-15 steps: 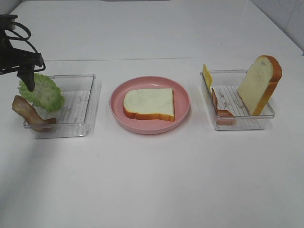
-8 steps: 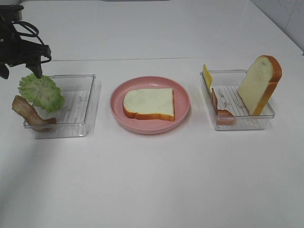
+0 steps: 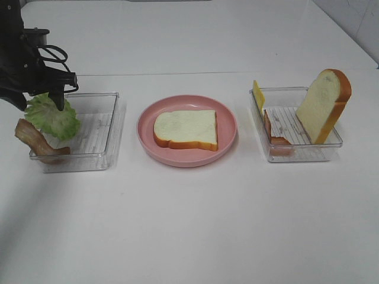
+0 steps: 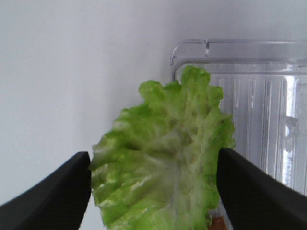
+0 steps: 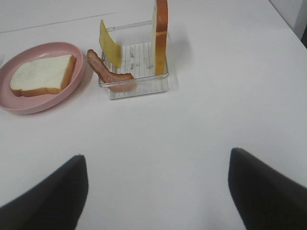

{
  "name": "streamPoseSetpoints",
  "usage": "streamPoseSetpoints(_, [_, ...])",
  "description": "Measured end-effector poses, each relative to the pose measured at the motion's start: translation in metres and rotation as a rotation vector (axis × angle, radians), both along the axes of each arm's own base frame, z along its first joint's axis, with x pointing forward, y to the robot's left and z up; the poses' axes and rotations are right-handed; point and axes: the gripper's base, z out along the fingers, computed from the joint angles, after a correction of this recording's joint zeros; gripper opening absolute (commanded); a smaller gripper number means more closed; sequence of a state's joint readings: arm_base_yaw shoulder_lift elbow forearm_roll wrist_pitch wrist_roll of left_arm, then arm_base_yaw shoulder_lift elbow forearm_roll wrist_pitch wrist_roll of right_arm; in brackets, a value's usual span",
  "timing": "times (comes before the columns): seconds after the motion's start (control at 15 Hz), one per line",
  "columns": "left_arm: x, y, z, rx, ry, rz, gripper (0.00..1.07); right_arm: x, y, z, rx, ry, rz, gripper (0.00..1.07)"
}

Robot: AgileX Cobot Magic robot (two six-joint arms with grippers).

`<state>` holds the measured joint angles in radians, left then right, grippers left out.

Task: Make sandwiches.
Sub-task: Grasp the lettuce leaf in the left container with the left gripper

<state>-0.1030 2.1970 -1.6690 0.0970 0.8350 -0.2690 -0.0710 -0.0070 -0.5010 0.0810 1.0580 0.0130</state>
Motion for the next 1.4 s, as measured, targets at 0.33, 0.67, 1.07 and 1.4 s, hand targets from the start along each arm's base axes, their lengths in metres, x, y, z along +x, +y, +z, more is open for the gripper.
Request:
streamPoseSetpoints(0.33, [0.001, 0.000, -0.007, 0.004, 0.014, -0.001, 0.42, 0.000, 0.000, 0.000, 0.000, 0.000, 0.000, 0.76])
streamPoseSetpoints(0.67, [0.001, -0.002, -0.007, -0.014, 0.013, 0.006, 0.07, 0.000, 0.000, 0.000, 0.000, 0.000, 0.000, 0.76])
streamPoseSetpoints(1.07, [0.002, 0.000, 0.001, 0.005, 0.026, 0.002, 0.23, 0.000, 0.000, 0.000, 0.000, 0.000, 0.000, 0.76])
streamPoseSetpoints(1.4, [0.007, 0.004, 0.030, 0.057, 0.029, 0.000, 0.76, 0.000, 0.000, 0.000, 0.000, 0.000, 0.000, 0.76])
